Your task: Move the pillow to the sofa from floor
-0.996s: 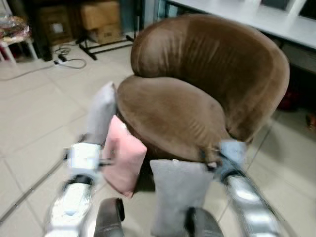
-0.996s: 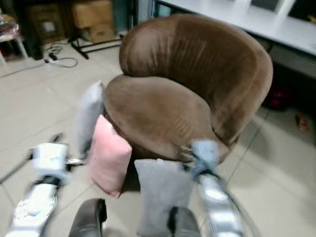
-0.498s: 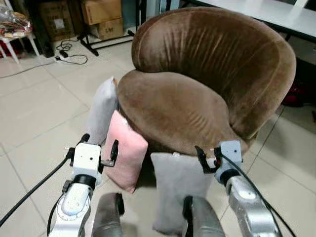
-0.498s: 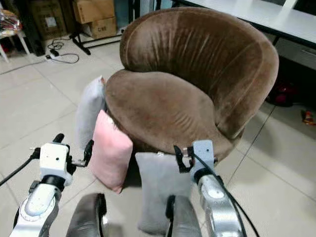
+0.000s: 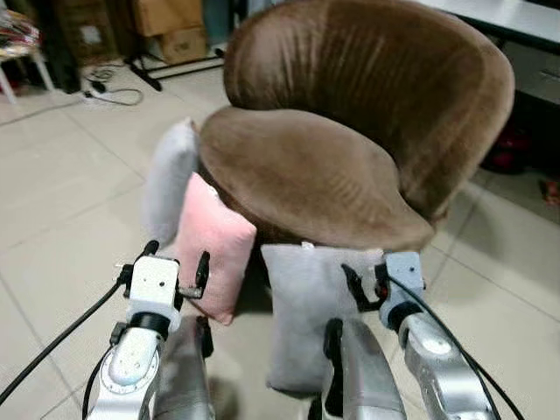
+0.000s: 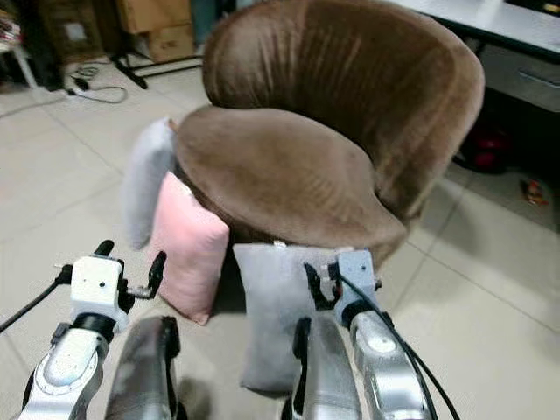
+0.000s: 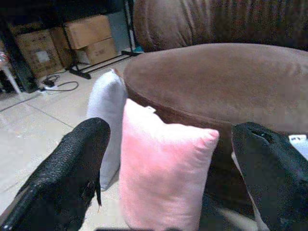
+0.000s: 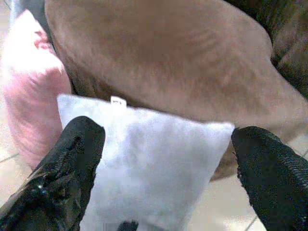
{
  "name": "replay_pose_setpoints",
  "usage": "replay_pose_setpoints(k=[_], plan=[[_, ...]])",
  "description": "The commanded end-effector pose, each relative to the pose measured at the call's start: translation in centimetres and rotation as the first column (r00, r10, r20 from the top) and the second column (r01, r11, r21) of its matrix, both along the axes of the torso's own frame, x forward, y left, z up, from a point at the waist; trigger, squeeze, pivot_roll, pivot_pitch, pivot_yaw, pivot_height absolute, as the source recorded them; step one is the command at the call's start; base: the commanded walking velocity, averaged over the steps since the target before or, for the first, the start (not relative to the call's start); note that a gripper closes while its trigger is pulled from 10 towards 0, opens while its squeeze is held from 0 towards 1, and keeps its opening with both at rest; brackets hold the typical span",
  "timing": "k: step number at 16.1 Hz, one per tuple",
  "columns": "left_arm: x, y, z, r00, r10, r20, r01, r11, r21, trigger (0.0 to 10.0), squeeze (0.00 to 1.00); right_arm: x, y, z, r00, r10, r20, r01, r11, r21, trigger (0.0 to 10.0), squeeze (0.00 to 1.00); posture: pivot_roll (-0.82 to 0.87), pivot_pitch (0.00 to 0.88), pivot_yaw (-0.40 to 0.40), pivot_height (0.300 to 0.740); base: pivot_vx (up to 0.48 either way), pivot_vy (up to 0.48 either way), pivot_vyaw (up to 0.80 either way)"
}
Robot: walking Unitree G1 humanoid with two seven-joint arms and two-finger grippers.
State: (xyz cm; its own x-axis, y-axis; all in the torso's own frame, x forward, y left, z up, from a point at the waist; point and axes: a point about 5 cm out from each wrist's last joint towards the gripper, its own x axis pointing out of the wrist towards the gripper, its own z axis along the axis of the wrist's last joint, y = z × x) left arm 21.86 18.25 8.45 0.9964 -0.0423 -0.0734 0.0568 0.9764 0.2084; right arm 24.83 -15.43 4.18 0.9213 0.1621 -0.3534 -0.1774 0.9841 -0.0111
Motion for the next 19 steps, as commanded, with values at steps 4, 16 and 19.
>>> replay_pose_setpoints(k=[4, 16, 19], plan=[[0.0, 0.1, -0.1, 1.000, -0.008, -0.009, 0.008, 1.000, 0.002, 10.0, 0.00, 0.5, 0.4, -0.2, 0.999, 0.042, -0.034, -0.041, 0.999, 0.036, 10.0, 0.00, 0.05, 0.023, -0.083, 0.460, 0.000, 0.000, 0.00], [1.4, -0.6, 2.3, 0.928, -0.370, -0.036, 0.371, 0.928, 0.027, 10.0, 0.00, 6.0, 4.0, 0.2, 0.999, 0.050, 0.000, -0.049, 0.995, 0.081, 10.0, 1.00, 0.07, 0.208, -0.004, 0.460, 0.000, 0.000, 0.00], [0.2, -2.0, 2.9, 0.891, -0.453, -0.038, 0.452, 0.892, -0.029, 10.0, 0.00, 7.5, 3.8, 0.6, 1.000, -0.009, 0.004, 0.009, 0.998, 0.062, 10.0, 1.00, 0.05, 0.315, 0.002, 0.460, 0.000, 0.000, 0.00]])
